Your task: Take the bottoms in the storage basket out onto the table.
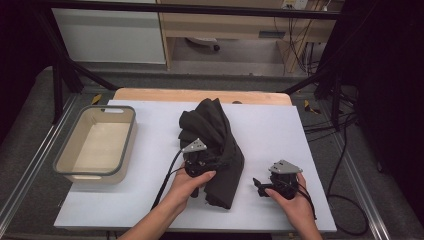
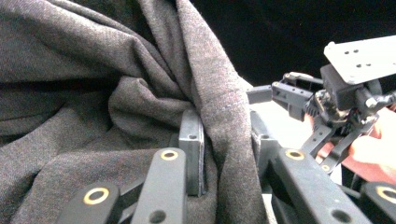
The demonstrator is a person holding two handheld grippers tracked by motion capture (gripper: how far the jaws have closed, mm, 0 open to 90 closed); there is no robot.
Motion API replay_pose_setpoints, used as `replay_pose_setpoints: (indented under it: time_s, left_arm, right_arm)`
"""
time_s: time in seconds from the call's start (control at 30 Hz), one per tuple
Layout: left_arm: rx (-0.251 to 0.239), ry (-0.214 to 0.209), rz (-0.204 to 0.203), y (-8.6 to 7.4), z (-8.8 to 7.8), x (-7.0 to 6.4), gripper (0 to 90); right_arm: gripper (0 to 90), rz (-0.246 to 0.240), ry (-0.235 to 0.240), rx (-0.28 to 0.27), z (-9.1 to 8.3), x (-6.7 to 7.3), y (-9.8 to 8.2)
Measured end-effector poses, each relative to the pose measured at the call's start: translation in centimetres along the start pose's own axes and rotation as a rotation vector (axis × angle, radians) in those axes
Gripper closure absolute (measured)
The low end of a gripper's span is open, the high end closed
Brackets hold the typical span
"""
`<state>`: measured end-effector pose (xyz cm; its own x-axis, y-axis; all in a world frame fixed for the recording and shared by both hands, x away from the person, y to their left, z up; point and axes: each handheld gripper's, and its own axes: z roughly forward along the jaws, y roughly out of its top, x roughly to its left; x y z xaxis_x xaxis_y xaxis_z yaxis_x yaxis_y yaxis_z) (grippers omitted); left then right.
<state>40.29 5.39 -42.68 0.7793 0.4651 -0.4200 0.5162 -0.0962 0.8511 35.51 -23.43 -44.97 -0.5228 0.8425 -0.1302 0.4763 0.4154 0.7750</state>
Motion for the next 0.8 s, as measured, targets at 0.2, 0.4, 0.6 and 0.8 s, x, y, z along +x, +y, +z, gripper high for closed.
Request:
replay_pose_setpoints:
  time_s: [0.2,0.4,0.6,0.8]
  left_arm:
    - [0.006,-0.004,-0.005,-0.3,-0.2,0.2,72.2]
    - [0.01,-0.006,-0.005,-0.7,-0.4,0.3,72.4]
    - [0.014,-0.006,0.001,-0.8,-0.5,0.3,73.3]
    - [0.018,-0.005,0.009,-1.1,-0.7,0.3,74.2]
  right_arm:
    - [6.7,0.001,-0.001,0.002,0.0,0.0,0.0]
    - [6.7,0.0,0.0,0.003,0.0,0.0,0.0]
    - [6.7,0.0,-0.002,0.0,0.0,0.0,0.0]
    - [6.7,0.0,0.001,0.005,0.0,0.0,0.0]
